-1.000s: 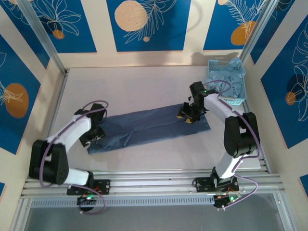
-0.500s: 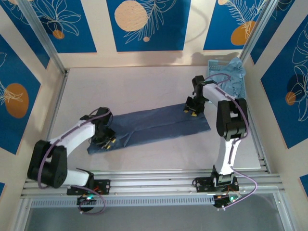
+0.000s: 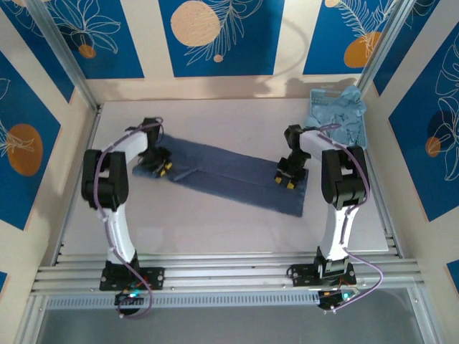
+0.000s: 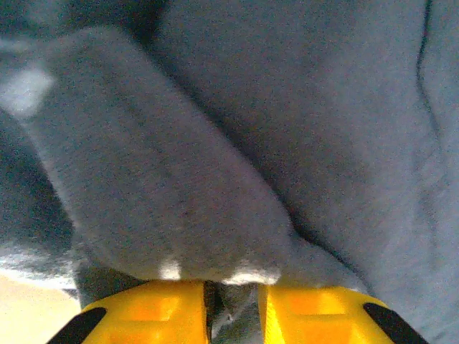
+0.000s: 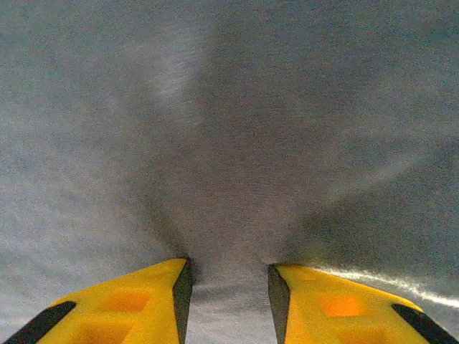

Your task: Fold and stack the t-shirts

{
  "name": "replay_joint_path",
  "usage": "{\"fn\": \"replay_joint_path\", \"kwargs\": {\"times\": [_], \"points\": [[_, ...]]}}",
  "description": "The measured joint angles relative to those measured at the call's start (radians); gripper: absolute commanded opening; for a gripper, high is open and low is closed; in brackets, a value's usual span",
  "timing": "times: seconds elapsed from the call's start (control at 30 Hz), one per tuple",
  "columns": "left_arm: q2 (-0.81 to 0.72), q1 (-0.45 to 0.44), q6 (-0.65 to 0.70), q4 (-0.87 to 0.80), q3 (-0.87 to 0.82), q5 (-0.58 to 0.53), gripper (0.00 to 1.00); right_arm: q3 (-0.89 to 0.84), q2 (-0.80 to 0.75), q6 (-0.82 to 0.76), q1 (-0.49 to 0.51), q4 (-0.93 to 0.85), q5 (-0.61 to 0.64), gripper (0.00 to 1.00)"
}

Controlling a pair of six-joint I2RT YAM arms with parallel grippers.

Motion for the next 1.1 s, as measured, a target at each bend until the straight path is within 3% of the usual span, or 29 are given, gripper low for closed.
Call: {"fn": "replay_joint_path", "kwargs": {"times": [0.3,0.47,0.67,0.8,0.87,1.0,1.1], "points": [[0.485,-0.021,-0.037,0.014,0.761,0.126,0.23,-0.25,-0.136,0.3,0.317,0.054,-0.189,0.4],[0.661,-0.063,-0.11,0.072,1.027,0.208,0.23,-0.248,-0.12,0.454,0.423,0.137,-0.283,0.4],[0.749,-0.093,-0.218,0.253,1.105,0.264,0.26,-0.2,-0.069,0.623,0.46,0.214,-0.374,0.42],[0.779,-0.097,-0.245,0.319,1.151,0.276,0.5,-0.177,-0.063,0.702,0.462,0.274,-0.388,0.49],[0.771,-0.097,-0.229,0.321,1.154,0.272,0.57,-0.156,-0.063,0.713,0.458,0.275,-0.387,0.55],[0.689,-0.097,-0.154,0.222,1.111,0.227,0.59,-0.102,-0.108,0.689,0.436,0.251,-0.367,0.61],[0.479,-0.097,-0.091,0.156,0.881,0.198,0.59,-0.095,-0.209,0.619,0.399,0.236,-0.343,0.6]]}}
